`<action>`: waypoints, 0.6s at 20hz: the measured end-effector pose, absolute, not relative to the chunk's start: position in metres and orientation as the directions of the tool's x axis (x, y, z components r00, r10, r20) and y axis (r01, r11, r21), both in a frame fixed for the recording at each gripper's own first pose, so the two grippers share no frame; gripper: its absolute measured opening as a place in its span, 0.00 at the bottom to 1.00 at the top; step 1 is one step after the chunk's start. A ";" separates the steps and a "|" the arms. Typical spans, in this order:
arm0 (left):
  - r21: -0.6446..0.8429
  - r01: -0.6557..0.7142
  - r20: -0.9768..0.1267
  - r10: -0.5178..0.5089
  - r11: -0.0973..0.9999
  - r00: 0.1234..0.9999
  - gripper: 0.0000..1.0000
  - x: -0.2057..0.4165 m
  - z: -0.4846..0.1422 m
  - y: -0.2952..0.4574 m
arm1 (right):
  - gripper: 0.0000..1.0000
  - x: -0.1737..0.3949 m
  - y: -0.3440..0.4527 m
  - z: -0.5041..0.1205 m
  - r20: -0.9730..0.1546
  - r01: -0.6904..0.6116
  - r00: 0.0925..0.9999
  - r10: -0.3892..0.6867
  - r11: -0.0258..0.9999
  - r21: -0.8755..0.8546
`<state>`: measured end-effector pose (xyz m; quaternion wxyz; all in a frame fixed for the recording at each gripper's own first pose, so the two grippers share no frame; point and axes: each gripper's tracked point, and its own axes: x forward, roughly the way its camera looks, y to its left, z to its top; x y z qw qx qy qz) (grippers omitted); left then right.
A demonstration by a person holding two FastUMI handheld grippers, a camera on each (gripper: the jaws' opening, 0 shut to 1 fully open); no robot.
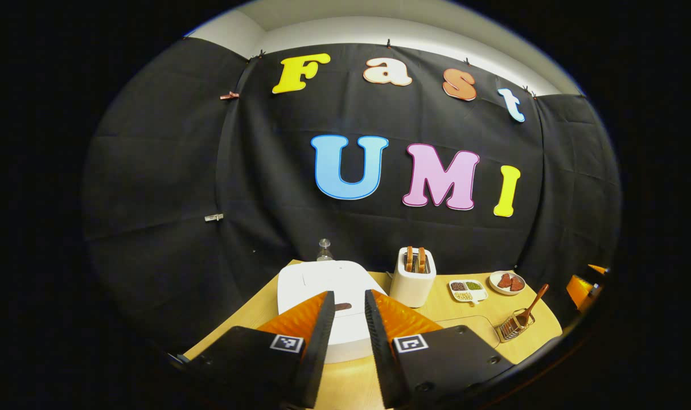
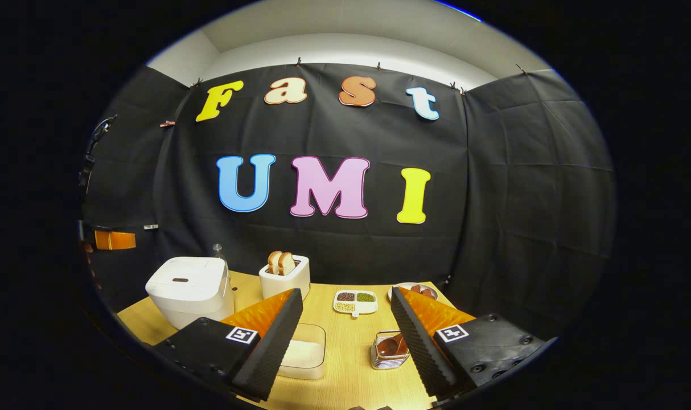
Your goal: Close the left gripper, press the button to open the rice cooker; take a wooden spoon from the chopstick holder with the right hand, scoop a spoonful of rice and pour it into the rice cooker, then put the wooden spoon back into the chopstick holder.
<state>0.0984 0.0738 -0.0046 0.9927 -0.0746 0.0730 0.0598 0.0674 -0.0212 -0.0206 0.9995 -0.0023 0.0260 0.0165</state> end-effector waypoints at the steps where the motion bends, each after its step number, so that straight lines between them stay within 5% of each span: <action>1: -0.139 -0.147 -0.162 0.124 0.979 0.979 0.43 0.105 -0.003 0.082 | 0.98 0.070 -0.024 -0.022 -0.057 -0.029 0.998 0.029 1.000 0.002; 4: -0.162 -0.160 -0.175 0.131 0.974 0.976 0.10 0.127 0.002 0.094 | 0.98 0.072 -0.032 -0.028 -0.073 -0.015 0.997 0.016 1.000 0.012; 12: -0.182 -0.018 -0.351 -0.048 0.983 0.935 0.08 0.199 -0.063 0.078 | 0.98 0.072 -0.044 -0.039 -0.107 0.018 0.994 -0.016 1.000 0.017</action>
